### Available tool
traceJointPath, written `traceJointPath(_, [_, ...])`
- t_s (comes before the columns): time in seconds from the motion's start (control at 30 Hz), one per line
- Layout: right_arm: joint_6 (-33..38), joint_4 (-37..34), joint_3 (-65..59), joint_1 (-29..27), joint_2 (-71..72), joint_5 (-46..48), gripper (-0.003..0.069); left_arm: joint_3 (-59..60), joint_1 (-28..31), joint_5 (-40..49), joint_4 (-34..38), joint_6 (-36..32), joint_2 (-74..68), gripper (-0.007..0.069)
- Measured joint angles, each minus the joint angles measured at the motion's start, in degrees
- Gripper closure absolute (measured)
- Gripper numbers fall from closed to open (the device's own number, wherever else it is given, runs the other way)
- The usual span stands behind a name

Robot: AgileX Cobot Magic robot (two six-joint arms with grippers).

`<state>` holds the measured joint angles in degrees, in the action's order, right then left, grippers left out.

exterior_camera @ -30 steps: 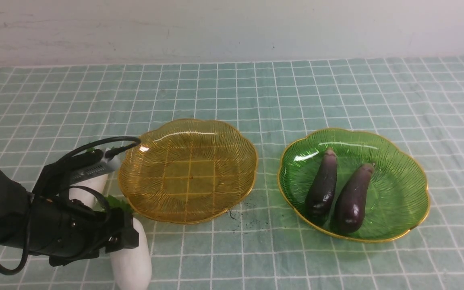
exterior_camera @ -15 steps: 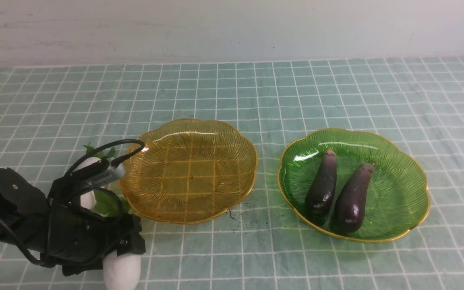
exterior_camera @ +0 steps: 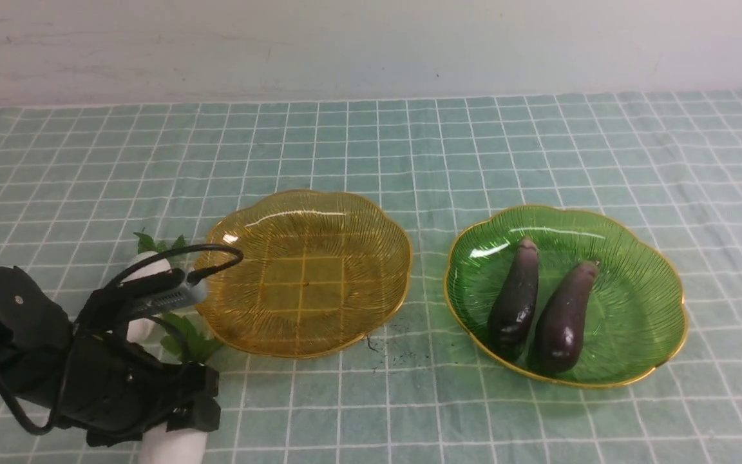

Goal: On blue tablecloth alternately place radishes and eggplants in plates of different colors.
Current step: 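Pick up the white radish and place it in the left plate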

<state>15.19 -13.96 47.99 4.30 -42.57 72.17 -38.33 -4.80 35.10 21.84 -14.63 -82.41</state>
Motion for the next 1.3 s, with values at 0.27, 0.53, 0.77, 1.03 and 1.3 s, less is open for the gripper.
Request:
traceJointPath(0.27, [0.00, 0.21, 0.00, 0.00, 0.00, -2.10, 0.0647, -3.64, 0.00, 11.26, -11.56, 9.16, 15.08, 0.0180])
traceJointPath(0.53, [0.00, 0.21, 0.00, 0.00, 0.00, -8.08, 0.0647, -18.77, 0.00, 16.79, 1.66, 6.89, 10.42, 0.0180])
traceJointPath(0.77, [0.00, 0.21, 0.00, 0.00, 0.00, -8.71, 0.0647, -28.93, -0.20, 21.65, 7.26, 5.25, -1.73, 0.0180])
traceJointPath(1.03, [0.00, 0.21, 0.00, 0.00, 0.00, -8.93, 0.0647, -41.05, -4.22, 26.16, 6.08, 4.94, -14.95, 0.0180])
traceJointPath(1.3, [0.05, 0.21, 0.00, 0.00, 0.00, -8.97, 0.0647, -47.54, -12.02, 21.46, 0.62, 4.89, -24.87, 0.0180])
